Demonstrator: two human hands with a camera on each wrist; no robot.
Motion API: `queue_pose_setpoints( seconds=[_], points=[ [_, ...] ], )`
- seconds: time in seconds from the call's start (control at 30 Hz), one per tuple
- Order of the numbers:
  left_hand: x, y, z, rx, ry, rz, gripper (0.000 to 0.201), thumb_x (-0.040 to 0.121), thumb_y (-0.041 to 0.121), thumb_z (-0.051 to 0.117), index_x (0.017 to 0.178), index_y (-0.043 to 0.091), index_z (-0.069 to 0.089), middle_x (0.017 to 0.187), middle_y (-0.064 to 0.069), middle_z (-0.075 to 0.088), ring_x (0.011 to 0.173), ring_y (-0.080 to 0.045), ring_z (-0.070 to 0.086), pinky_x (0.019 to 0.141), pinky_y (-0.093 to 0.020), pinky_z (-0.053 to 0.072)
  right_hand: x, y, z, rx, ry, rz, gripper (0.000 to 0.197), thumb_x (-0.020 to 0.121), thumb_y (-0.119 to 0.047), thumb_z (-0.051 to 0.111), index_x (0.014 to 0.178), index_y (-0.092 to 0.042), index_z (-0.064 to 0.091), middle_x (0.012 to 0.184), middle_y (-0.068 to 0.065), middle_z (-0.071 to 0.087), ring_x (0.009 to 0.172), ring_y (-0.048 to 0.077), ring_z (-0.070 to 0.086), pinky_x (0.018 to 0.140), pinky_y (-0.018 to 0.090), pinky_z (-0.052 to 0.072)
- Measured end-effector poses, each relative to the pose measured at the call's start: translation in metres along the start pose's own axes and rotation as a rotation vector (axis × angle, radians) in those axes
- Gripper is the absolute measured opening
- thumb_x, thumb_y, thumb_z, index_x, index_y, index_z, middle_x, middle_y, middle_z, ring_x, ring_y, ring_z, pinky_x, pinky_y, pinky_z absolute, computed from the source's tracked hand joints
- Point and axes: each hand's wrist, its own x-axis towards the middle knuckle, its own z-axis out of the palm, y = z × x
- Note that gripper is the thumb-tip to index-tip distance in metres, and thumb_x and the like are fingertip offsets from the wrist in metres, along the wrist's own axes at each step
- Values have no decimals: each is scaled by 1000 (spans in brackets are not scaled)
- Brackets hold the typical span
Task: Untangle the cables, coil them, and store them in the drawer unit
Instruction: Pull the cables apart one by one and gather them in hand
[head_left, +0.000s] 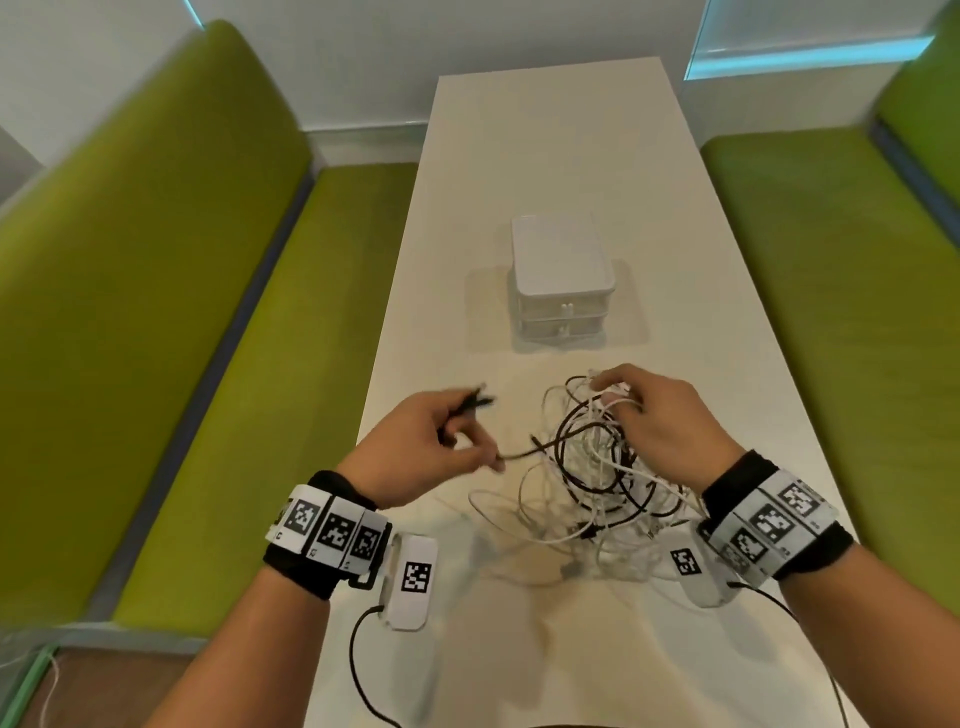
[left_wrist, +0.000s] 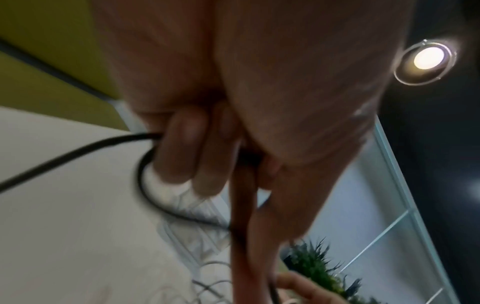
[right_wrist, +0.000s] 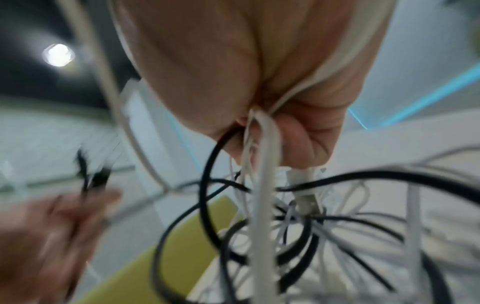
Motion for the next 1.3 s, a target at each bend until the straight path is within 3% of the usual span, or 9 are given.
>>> queue_pose_setpoints(
  seconds=[0.07, 0.17, 0.37, 0.5, 0.6, 0.73, 0.9, 1.13, 1.3],
  points=[
    [-1, -8, -3, 229, -137, -106, 30, 86, 16, 75, 95, -5, 56, 84, 12, 78, 57, -1, 48, 71, -28, 46, -1, 2, -10, 246, 150, 33, 31, 101, -8, 51, 104, -32, 70, 71, -8, 58, 59, 18, 50, 59, 29, 48],
    [4, -26, -9, 321, 134, -116, 16, 85, 19, 75, 97, 12, 67, 80, 16, 76, 68, 6, 57, 67, -27, 42, -3, 14, -21, 277, 413, -73, 47, 90, 10, 50, 91, -26, 80, 72, -7, 60, 67, 9, 56, 66, 21, 46],
    [13, -14, -2, 99, 481, -25, 23, 89, 11, 71, 81, 5, 49, 82, 12, 76, 46, 1, 45, 55, -24, 38, -3, 31, -18, -250, -1, 178, 21, 90, -36, 66, 109, -40, 73, 116, -6, 56, 120, 20, 42, 89, 36, 29],
    [18, -4, 12, 98, 382, 75, 20, 89, 13, 71, 87, 23, 54, 86, 16, 76, 50, -5, 40, 57, -29, 41, -5, -1, -10, -203, 295, -323, 33, 89, -33, 68, 122, -32, 63, 116, -6, 59, 116, 23, 46, 98, 41, 37],
    [19, 2, 20, 48, 311, 180, 25, 89, 11, 73, 90, 26, 54, 84, 20, 75, 51, -8, 33, 56, -27, 40, -4, -24, 9, -68, 51, -530, 36, 91, -19, 72, 126, -26, 65, 121, -11, 65, 117, 12, 54, 105, 30, 39],
    [14, 5, 11, -237, 307, 232, 19, 87, -9, 70, 90, -2, 52, 68, 17, 66, 53, -4, 56, 64, -17, 42, 5, -18, 38, -193, -166, -314, 24, 92, -44, 60, 114, -35, 64, 99, -16, 64, 96, 7, 56, 88, 39, 52],
    [3, -7, -4, -400, 435, 277, 41, 81, -3, 70, 73, 16, 34, 77, -17, 68, 72, -27, 70, 66, -24, 49, 12, -5, 38, -116, -139, -119, 23, 93, -39, 65, 110, -24, 68, 110, -6, 60, 106, 13, 54, 93, 31, 42],
    [10, -32, -7, 297, 490, -211, 17, 95, 14, 59, 87, 19, 45, 97, 11, 68, 82, -12, 59, 64, -31, 44, 13, -6, 19, -90, -35, -33, 12, 96, -28, 64, 89, -27, 74, 83, -7, 70, 78, 14, 63, 75, 33, 52],
    [14, -10, 20, 263, 437, 58, 16, 94, 14, 60, 106, 22, 54, 84, 20, 51, 68, 4, 51, 60, -16, 34, -1, -25, 28, -403, -244, 17, 19, 95, -26, 50, 88, -21, 66, 82, 0, 67, 71, 20, 61, 62, 32, 47]
  ],
)
